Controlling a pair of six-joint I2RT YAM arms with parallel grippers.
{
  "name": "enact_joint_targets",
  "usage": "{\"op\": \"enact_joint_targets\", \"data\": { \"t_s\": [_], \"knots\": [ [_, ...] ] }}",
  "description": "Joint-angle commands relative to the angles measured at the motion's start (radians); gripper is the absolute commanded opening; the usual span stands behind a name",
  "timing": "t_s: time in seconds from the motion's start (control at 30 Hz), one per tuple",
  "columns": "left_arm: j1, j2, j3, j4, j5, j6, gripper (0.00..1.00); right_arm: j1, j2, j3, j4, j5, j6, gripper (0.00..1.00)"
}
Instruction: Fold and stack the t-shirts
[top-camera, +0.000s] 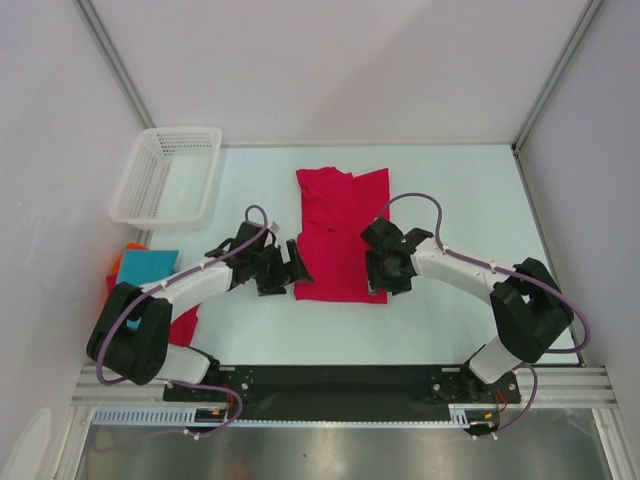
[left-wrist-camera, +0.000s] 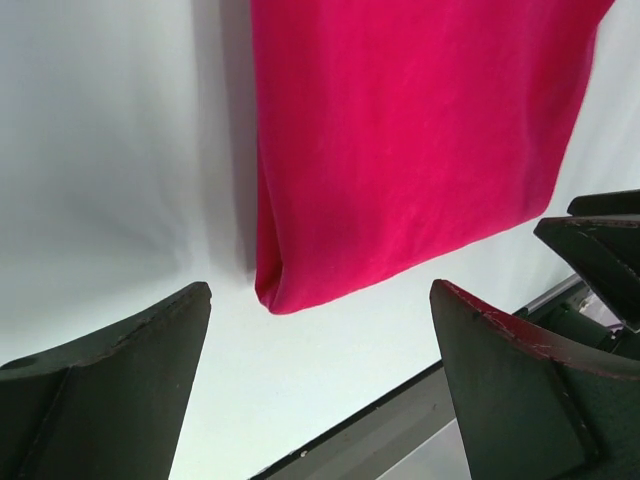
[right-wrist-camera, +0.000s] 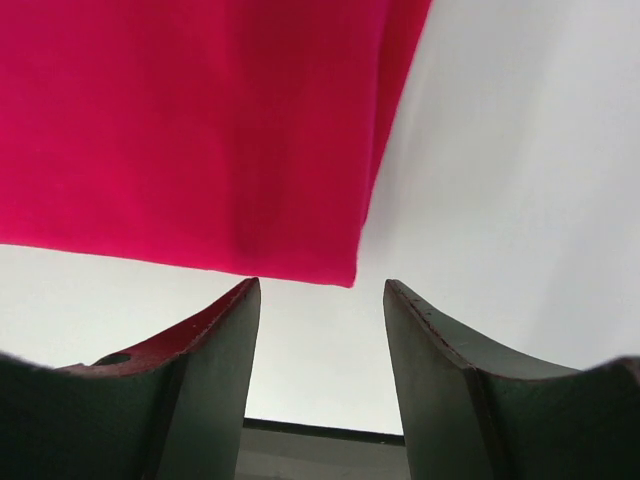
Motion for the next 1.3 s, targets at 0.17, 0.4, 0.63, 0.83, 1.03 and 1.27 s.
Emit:
{"op": "enact_joint_targets", "data": {
  "t_s": [0.17, 0.4, 0.63, 0.83, 1.03, 1.27],
  "knots": [
    [-0.050, 0.034, -0.101, 0.159, 0.011, -0.063, 0.96, 0.008, -0.025, -0.083, 0.091, 0.016, 0.053, 0.58],
    [-0.059, 0.098, -0.112, 0.220, 0.017, -0.070, 0.96, 0.011, 0.027, -0.089, 0.131, 0.011, 0.061, 0.58],
    [-0.067, 0.141, -0.110, 0.260, 0.034, -0.081, 0.87, 0.014, 0.085, -0.089, 0.178, -0.012, 0.070, 0.56],
    [-0.067, 0.158, -0.135, 0.316, 0.057, -0.093, 0.15, 0.039, 0.079, -0.121, 0.202, -0.029, 0.078, 0.00],
    [-0.067, 0.145, -0.156, 0.326, 0.077, -0.098, 0.00, 0.085, -0.033, -0.170, 0.162, 0.005, 0.109, 0.00],
    [-0.068, -0.111, -0.161, 0.127, 0.125, -0.087, 0.00, 0.258, -0.250, -0.158, -0.040, 0.059, 0.242, 0.00]
  ]
}}
